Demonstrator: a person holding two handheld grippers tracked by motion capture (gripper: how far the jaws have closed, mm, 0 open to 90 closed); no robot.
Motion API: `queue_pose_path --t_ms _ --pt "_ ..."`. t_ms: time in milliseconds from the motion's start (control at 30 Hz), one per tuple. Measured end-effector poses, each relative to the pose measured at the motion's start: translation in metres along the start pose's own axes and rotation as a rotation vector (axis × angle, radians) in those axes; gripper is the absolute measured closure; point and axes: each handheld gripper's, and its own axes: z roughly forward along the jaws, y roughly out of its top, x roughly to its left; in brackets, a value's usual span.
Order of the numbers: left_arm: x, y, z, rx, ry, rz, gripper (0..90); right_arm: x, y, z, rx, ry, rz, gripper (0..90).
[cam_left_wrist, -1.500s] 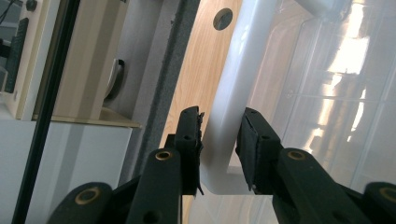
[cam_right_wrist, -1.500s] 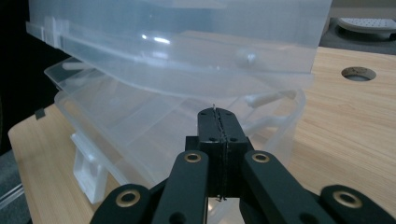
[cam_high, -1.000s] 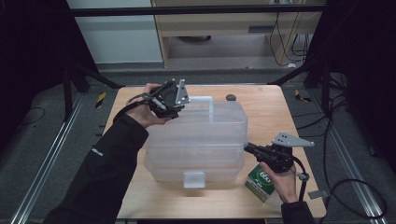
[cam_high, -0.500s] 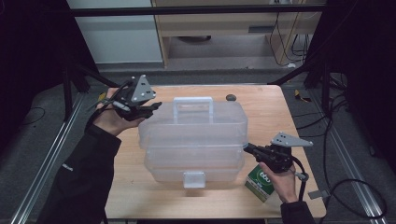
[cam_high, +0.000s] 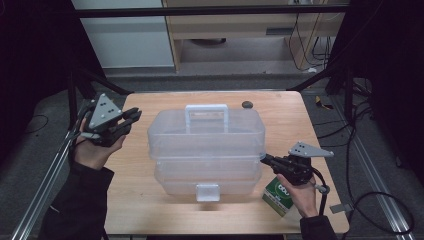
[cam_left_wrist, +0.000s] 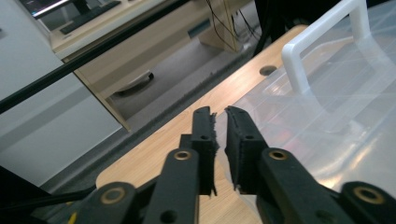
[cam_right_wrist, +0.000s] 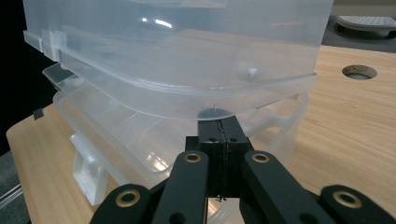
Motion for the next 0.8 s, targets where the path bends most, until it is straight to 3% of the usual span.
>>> queue_pose_path --t_ms 167,267,300,333,433,500,567,700,800 --pt "0.003 -0.032 -0.007 -0.034 0.061 -0.073 89.5 0.0 0.0 0.001 0.002 0.001 0.0 90.0" --pt "0.003 -0.05 -0.009 -0.028 0.091 -0.14 89.6 0.001 0.0 0.001 0.004 0.0 -0.001 90.0" --pt "0.003 -0.05 -0.009 -0.028 0.091 -0.14 89.6 0.001 0.0 0.001 0.005 0.0 -0.001 90.0" --pt "0.001 -0.063 -0.01 -0.031 0.098 -0.181 89.7 0.001 0.0 0.001 0.006 0.0 -0.001 90.0" --pt "-0.004 -0.083 -0.008 -0.019 0.085 -0.227 89.6 0.001 0.0 0.001 0.005 -0.001 -0.003 90.0" --pt "-0.005 -0.087 -0.007 -0.012 0.078 -0.238 89.6 0.001 0.0 0.001 0.005 -0.001 -0.003 90.0" --pt "-0.008 -0.099 -0.002 0.003 0.049 -0.274 89.6 0.001 0.0 0.001 0.005 0.001 -0.002 90.0" --pt "-0.016 -0.11 0.005 0.038 0.015 -0.297 89.6 0.001 0.0 0.001 0.005 0.001 -0.002 90.0" --pt "-0.022 -0.117 0.01 0.068 -0.012 -0.292 89.6 0.0 0.0 0.001 0.003 0.004 0.0 90.0"
